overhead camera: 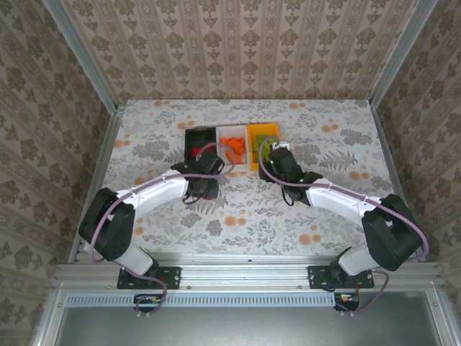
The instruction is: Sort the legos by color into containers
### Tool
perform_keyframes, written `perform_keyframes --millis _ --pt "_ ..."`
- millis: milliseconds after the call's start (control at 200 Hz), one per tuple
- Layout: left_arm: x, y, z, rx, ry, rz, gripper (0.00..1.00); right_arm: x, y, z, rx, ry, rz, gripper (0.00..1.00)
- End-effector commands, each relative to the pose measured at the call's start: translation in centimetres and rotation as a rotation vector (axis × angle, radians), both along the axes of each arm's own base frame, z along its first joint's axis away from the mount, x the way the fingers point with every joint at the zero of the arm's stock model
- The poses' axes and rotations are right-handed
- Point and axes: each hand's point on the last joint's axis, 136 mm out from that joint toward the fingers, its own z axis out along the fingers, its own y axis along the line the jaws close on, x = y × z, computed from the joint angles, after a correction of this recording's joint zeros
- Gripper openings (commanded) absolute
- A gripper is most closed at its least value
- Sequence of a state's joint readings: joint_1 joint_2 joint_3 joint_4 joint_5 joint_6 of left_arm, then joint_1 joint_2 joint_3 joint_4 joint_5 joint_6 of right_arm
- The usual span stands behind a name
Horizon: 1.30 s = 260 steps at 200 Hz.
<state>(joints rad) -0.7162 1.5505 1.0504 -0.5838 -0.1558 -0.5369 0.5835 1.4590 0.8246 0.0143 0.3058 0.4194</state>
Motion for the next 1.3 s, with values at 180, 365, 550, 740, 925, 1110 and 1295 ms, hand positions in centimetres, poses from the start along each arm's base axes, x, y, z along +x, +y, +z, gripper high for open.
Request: perform_keyframes --millis 180,365,550,740,925,1110,1295 --pt "8.9 1.0 5.2 0.028 -0.106 0.046 0.27 0.2 -1.2 -1.1 0.059 -0.074 -0.111 0.57" --pt "13.2 1.1 3.1 0.028 -0.061 0.08 0.24 0.1 -1.5 -0.3 0.077 -0.106 -0.116 0.56" --pt "15.4 1.3 1.7 0.066 -0.032 0.088 0.31 0.1 -1.3 -0.3 0.075 -0.1 -0.105 0.56" --pt "15.3 1.4 3.4 0.063 -0.054 0.089 0.76 0.0 -0.7 -0.2 0.069 -0.094 -0.079 0.56" --pt "12.2 1.0 6.8 -0.025 -0.152 0.076 0.99 -0.1 -0.2 -0.3 0.068 -0.09 -0.062 0.56" --pt "4.9 0.5 2.4 -0.092 -0.062 0.067 0.87 -0.1 -0.2 -0.1 0.065 -0.096 -0.062 0.56" --pt "-0.5 -0.1 -2.6 -0.097 0.053 0.059 0.79 -0.1 0.0 -0.4 0.061 -0.089 -0.057 0.56"
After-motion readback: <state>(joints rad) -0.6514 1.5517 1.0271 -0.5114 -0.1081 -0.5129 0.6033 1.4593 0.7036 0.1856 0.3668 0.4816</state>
